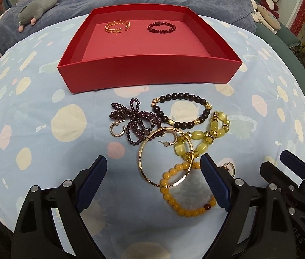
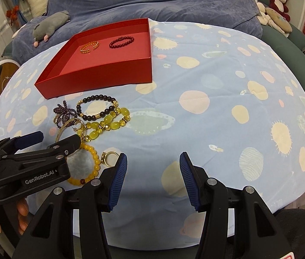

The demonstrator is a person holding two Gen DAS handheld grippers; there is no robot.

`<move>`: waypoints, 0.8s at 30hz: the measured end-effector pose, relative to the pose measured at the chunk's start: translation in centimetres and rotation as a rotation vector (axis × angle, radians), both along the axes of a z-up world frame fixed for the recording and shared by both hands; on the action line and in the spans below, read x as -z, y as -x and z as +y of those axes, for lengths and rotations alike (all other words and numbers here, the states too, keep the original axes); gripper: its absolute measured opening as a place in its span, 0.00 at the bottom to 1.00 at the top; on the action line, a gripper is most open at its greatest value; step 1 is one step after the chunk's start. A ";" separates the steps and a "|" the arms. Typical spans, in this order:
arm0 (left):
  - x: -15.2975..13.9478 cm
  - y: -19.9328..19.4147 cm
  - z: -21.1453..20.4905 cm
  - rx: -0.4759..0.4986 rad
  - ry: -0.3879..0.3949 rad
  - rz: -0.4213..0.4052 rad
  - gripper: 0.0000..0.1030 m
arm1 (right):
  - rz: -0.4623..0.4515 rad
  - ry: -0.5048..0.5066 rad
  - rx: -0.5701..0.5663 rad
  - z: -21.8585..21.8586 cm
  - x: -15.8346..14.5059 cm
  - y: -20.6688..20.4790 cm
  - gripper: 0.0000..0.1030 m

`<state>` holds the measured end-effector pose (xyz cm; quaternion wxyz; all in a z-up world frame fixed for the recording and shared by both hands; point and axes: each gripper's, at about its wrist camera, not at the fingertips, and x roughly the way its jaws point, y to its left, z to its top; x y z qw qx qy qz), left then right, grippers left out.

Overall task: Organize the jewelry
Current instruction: 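Move the left tool back over the thin gold bangle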

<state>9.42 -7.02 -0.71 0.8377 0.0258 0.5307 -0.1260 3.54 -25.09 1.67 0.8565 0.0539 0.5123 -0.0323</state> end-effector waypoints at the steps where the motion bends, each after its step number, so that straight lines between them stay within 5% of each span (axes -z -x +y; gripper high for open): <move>1: 0.2 -0.1 0.1 0.003 0.010 0.010 0.68 | 0.000 0.001 -0.001 0.0 0.0 0.0 0.48; 8: 0.1 0.4 0.3 0.051 0.067 0.013 0.49 | 0.005 -0.012 0.000 0.1 0.3 -0.2 0.48; 17: 0.1 0.9 0.4 0.050 0.058 0.012 0.52 | 0.000 -0.014 0.003 0.1 0.1 -0.1 0.48; 21: 0.3 0.9 0.4 0.040 0.052 0.014 0.66 | 0.000 -0.013 -0.004 0.2 0.0 -0.1 0.48; 24: 0.2 1.1 0.3 0.042 0.048 0.011 0.66 | -0.002 -0.014 -0.002 0.1 0.0 -0.1 0.48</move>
